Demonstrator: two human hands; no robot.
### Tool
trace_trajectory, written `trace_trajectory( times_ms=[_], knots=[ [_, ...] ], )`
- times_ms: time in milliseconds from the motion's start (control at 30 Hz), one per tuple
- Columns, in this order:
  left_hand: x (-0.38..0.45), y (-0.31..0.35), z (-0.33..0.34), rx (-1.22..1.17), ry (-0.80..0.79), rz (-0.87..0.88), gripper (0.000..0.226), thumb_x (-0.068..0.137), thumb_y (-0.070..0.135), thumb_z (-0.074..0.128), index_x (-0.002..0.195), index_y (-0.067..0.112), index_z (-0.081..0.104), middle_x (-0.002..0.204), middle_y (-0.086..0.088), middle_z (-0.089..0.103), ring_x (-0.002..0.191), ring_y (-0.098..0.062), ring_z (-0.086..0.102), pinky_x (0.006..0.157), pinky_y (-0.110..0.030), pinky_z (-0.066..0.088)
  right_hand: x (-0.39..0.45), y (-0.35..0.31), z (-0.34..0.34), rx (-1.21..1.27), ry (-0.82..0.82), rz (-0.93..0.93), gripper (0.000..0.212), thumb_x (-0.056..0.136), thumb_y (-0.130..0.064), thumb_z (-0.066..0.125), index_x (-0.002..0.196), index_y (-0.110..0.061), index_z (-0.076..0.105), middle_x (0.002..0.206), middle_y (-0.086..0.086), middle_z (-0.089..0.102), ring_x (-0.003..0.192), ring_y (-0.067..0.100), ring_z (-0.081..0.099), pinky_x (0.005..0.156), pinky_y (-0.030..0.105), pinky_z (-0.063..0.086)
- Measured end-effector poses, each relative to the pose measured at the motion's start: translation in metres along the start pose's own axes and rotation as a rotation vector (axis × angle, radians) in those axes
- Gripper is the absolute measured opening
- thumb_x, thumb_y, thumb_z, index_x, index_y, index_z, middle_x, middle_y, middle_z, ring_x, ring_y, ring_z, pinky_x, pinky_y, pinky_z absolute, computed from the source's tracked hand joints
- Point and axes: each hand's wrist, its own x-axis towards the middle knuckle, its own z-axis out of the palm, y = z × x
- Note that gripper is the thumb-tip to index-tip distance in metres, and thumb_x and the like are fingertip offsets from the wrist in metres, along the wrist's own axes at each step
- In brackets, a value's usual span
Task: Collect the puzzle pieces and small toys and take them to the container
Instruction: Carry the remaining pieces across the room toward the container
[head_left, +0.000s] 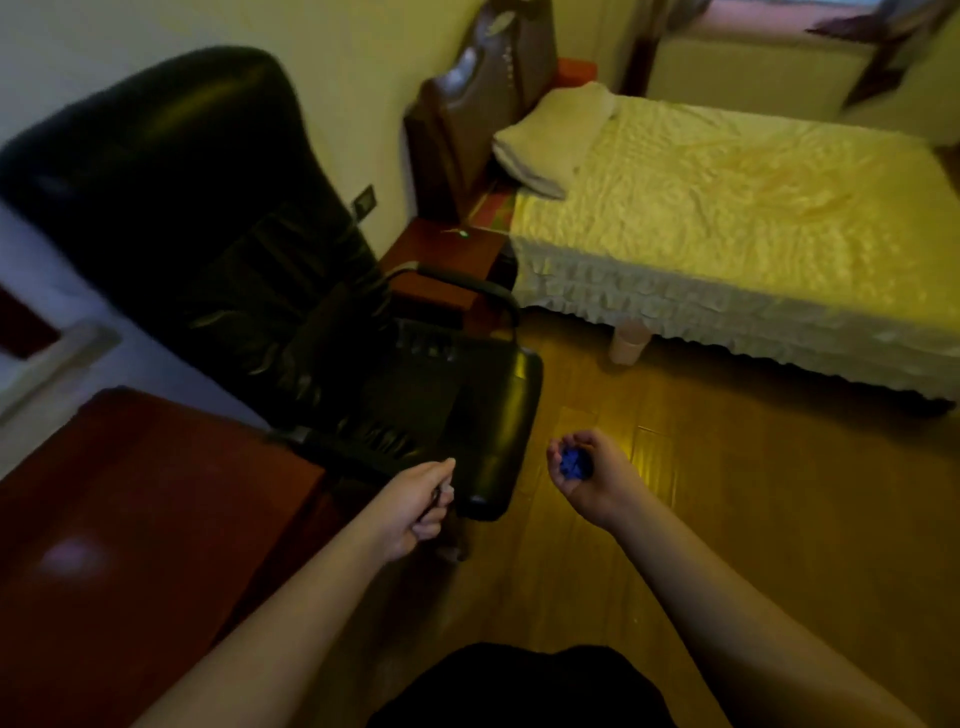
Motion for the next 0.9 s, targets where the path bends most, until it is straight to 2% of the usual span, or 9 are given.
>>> trace_trajectory(
  times_ms=[100, 267, 400, 467, 667, 800, 900],
  knots=[
    [0.023, 0.002, 0.054, 0.056, -0.025, 0.020, 0.030, 0.099, 0.035, 0.046, 0.075, 0.016, 0.049, 0.059, 0.002, 0.041, 0.045, -0.010, 0.024, 0.041, -0.023, 0.016, -0.010, -0.045, -0.044, 0.070, 0.030, -0.036, 0.022, 0.091, -0.010, 0.041, 0.069, -0.008, 0.047, 0.078, 0.009, 0.052, 0.069, 0.017, 0.053, 0.046, 0.018, 0.049],
    [0.063, 0.001, 0.135, 0.090, -0.064, -0.026, 0.037, 0.100, 0.036, 0.043, 0.069, 0.016, 0.045, 0.057, 0.002, 0.036, 0.041, -0.009, 0.022, 0.035, -0.021, 0.018, -0.025, -0.103, -0.099, 0.143, 0.051, -0.080, 0.021, 0.090, -0.010, 0.041, 0.071, -0.008, 0.048, 0.078, 0.010, 0.055, 0.066, 0.017, 0.056, 0.048, 0.019, 0.049],
    [0.080, -0.001, 0.180, 0.397, -0.104, 0.028, 0.035, 0.099, 0.041, 0.043, 0.073, 0.017, 0.046, 0.058, 0.003, 0.038, 0.044, -0.009, 0.029, 0.041, -0.023, 0.026, -0.042, -0.132, -0.125, 0.195, 0.035, -0.138, 0.018, 0.092, -0.011, 0.042, 0.078, -0.005, 0.052, 0.078, 0.011, 0.056, 0.070, 0.015, 0.054, 0.048, 0.018, 0.047],
    [0.092, 0.005, 0.195, 0.467, -0.081, 0.043, 0.034, 0.098, 0.043, 0.044, 0.076, 0.017, 0.049, 0.059, 0.004, 0.041, 0.046, -0.009, 0.033, 0.044, -0.024, 0.029, -0.047, -0.144, -0.136, 0.216, 0.028, -0.154, 0.019, 0.093, -0.011, 0.043, 0.079, -0.005, 0.053, 0.079, 0.011, 0.056, 0.070, 0.015, 0.054, 0.046, 0.018, 0.046],
    [0.144, 0.033, 0.254, 0.506, -0.076, -0.088, 0.037, 0.099, 0.038, 0.044, 0.067, 0.018, 0.045, 0.050, 0.005, 0.039, 0.041, -0.010, 0.031, 0.040, -0.023, 0.026, -0.047, -0.175, -0.168, 0.357, 0.078, -0.197, 0.021, 0.096, -0.014, 0.044, 0.081, -0.003, 0.053, 0.082, 0.013, 0.055, 0.073, 0.017, 0.054, 0.050, 0.021, 0.053],
    [0.177, 0.062, 0.295, 0.460, -0.182, -0.098, 0.035, 0.099, 0.034, 0.042, 0.068, 0.018, 0.042, 0.052, 0.003, 0.036, 0.039, -0.009, 0.023, 0.040, -0.019, 0.018, -0.036, -0.199, -0.178, 0.365, 0.163, -0.187, 0.021, 0.097, -0.014, 0.045, 0.087, 0.001, 0.056, 0.085, 0.016, 0.057, 0.076, 0.021, 0.057, 0.053, 0.025, 0.056],
    [0.205, 0.080, 0.314, 0.388, -0.286, -0.128, 0.034, 0.098, 0.037, 0.040, 0.069, 0.019, 0.043, 0.054, 0.004, 0.036, 0.042, -0.008, 0.023, 0.039, -0.020, 0.017, -0.018, -0.223, -0.177, 0.406, 0.195, -0.224, 0.019, 0.095, -0.012, 0.044, 0.086, 0.000, 0.056, 0.082, 0.013, 0.055, 0.075, 0.020, 0.057, 0.052, 0.025, 0.056]
  ],
)
